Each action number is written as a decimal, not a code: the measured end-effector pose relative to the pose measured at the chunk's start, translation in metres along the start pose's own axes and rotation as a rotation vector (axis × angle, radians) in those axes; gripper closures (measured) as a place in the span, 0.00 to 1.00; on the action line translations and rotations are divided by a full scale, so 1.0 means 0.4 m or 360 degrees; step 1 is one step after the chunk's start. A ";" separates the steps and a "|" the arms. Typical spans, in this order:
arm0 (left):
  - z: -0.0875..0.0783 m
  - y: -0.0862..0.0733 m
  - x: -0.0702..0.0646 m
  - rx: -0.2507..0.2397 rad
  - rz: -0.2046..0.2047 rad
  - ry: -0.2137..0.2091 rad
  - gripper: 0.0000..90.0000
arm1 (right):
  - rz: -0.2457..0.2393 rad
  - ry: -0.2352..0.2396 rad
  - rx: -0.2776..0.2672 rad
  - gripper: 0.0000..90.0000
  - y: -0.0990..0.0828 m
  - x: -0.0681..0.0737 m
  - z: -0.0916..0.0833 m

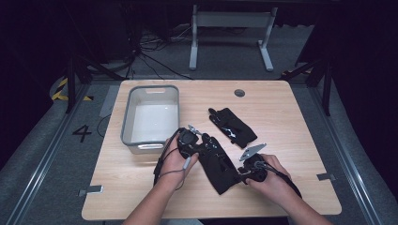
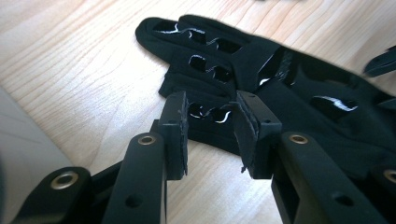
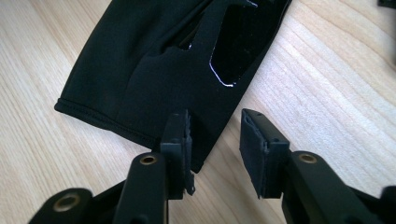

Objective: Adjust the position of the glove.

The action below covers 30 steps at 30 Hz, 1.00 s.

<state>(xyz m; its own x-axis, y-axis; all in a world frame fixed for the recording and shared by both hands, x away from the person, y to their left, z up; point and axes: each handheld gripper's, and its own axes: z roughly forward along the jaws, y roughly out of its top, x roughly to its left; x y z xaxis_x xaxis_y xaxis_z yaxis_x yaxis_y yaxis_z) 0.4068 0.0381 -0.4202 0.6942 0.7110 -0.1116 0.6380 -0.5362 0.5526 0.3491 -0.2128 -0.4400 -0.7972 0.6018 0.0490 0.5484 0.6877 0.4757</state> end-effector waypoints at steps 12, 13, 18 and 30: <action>0.062 0.001 0.020 0.0112 -0.0008 -0.0005 0.75 | -0.0033 -0.0013 -0.0011 0.72 -0.002 0.004 0.001; 0.062 0.000 0.022 0.0112 -0.0003 -0.0006 0.76 | -0.0033 -0.0015 -0.0009 0.72 -0.001 0.005 0.001; 0.064 -0.002 0.015 0.0104 0.0029 0.0043 0.84 | -0.0035 -0.0009 -0.0001 0.73 0.000 0.006 0.001; 0.052 -0.008 0.012 0.0100 0.0035 0.0022 1.00 | -0.0011 0.0056 0.0019 0.95 0.006 0.010 0.001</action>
<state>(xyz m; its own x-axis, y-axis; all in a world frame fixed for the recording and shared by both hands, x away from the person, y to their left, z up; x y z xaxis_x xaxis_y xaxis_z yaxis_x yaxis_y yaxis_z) 0.4152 0.0338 -0.4396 0.7038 0.7048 -0.0887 0.6428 -0.5787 0.5020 0.3473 -0.2087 -0.4391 -0.8093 0.5824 0.0764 0.5455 0.6969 0.4656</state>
